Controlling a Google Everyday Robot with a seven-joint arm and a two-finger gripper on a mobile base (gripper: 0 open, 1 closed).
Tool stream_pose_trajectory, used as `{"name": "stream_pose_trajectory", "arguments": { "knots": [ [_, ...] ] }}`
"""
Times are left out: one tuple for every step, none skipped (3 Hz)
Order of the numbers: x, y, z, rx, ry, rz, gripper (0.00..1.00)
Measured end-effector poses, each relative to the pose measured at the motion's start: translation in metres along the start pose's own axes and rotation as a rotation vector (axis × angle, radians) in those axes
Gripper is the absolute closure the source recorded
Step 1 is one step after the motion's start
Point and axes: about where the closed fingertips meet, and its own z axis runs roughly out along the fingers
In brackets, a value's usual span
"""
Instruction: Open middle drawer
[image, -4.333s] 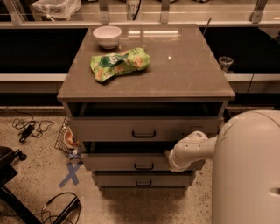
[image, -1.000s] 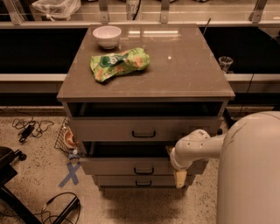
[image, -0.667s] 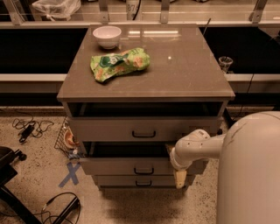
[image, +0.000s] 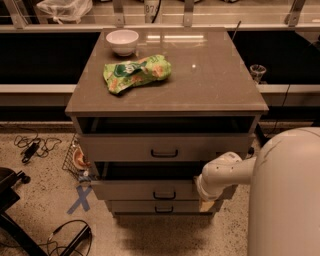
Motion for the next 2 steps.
{"name": "stream_pose_trajectory", "arguments": {
  "knots": [
    [0.0177, 0.0365, -0.0035, -0.055, 0.028, 0.092, 0.60],
    [0.0168, 0.0351, -0.0114, -0.055, 0.028, 0.092, 0.91]
  ]
}}
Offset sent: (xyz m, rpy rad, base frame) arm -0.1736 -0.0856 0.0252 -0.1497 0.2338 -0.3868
